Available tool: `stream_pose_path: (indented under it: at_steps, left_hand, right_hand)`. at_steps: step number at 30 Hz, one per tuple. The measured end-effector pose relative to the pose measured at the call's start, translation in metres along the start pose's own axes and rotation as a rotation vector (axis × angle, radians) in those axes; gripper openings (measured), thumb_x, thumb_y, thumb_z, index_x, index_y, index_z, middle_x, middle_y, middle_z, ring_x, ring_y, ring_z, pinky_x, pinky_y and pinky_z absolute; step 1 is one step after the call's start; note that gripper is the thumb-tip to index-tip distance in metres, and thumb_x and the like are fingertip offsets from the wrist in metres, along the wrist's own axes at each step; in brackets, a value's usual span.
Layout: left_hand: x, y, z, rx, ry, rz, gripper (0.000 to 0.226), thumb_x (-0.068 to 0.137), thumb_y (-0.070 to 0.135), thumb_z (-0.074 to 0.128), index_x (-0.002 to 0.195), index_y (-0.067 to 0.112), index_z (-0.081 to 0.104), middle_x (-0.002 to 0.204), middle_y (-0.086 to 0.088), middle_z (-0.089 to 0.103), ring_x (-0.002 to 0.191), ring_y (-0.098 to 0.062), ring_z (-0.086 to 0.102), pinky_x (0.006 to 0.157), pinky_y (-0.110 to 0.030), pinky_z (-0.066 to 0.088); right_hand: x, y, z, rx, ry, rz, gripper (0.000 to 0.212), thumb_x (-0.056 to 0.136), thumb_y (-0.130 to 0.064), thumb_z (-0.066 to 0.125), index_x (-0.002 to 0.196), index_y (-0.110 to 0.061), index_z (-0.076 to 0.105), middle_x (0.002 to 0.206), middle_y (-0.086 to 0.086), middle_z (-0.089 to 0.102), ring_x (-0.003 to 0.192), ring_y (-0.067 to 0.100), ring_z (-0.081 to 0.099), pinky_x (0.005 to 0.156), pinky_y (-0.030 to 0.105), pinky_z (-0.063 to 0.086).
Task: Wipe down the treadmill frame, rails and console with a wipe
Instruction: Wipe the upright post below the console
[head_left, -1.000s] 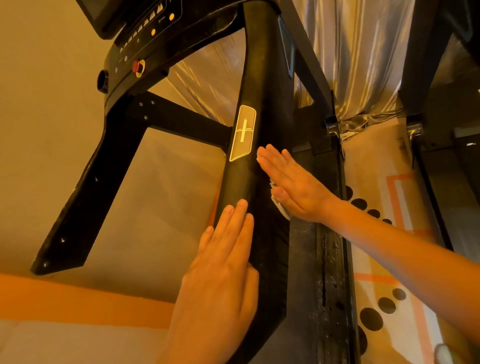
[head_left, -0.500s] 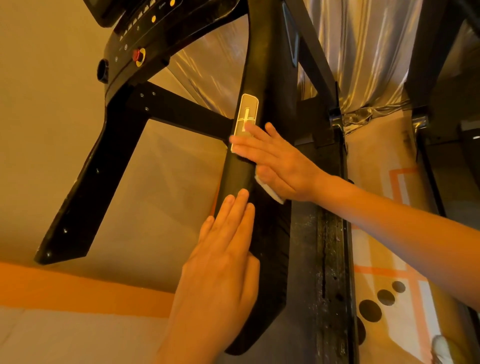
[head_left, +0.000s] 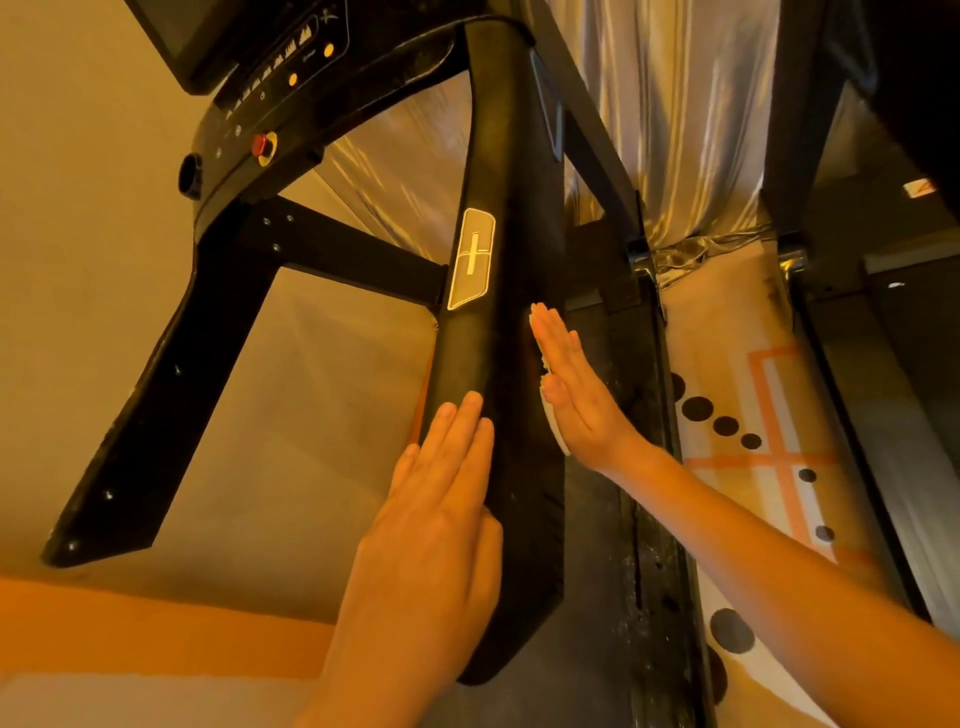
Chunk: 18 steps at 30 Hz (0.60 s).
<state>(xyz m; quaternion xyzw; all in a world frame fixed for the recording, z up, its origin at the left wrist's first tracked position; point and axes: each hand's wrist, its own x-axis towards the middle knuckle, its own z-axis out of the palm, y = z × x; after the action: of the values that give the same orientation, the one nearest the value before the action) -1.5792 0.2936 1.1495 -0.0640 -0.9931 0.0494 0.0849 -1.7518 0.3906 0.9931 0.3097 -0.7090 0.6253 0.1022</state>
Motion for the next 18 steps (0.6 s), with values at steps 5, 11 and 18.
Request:
stream_pose_path:
  at_steps: [5, 11, 18]
  left_hand:
    - [-0.016, 0.001, 0.005, 0.021, 0.042, -0.021, 0.062, 0.092, 0.031, 0.033, 0.154, 0.024, 0.034, 0.164, 0.006, 0.027, 0.152, -0.003, 0.001, 0.111, -0.043, 0.023]
    - [-0.018, 0.005, 0.012, 0.131, 0.156, 0.008, 0.056, 0.086, 0.026, 0.048, 0.142, 0.015, 0.052, 0.15, -0.003, 0.046, 0.143, -0.018, 0.035, 0.092, -0.042, 0.053]
    - [-0.019, 0.009, 0.012, 0.086, 0.151, -0.041, 0.057, 0.09, 0.031, 0.036, 0.146, 0.021, 0.04, 0.154, 0.004, 0.037, 0.143, -0.014, 0.034, 0.089, -0.042, 0.058]
  right_hand:
    - [0.003, 0.001, -0.014, -0.044, -0.026, -0.019, 0.053, 0.112, -0.033, 0.024, 0.162, -0.023, 0.007, 0.172, -0.005, 0.005, 0.159, 0.015, 0.001, 0.127, 0.028, -0.001]
    - [0.019, -0.026, -0.004, 0.068, 0.048, -0.051, 0.053, 0.111, -0.018, 0.029, 0.162, -0.022, 0.013, 0.17, -0.011, 0.008, 0.158, 0.011, 0.003, 0.129, 0.033, 0.003]
    - [0.009, -0.024, -0.004, 0.122, 0.066, 0.041, 0.052, 0.112, -0.019, 0.027, 0.161, -0.026, 0.01, 0.172, -0.008, 0.007, 0.157, 0.007, 0.0, 0.13, 0.047, 0.005]
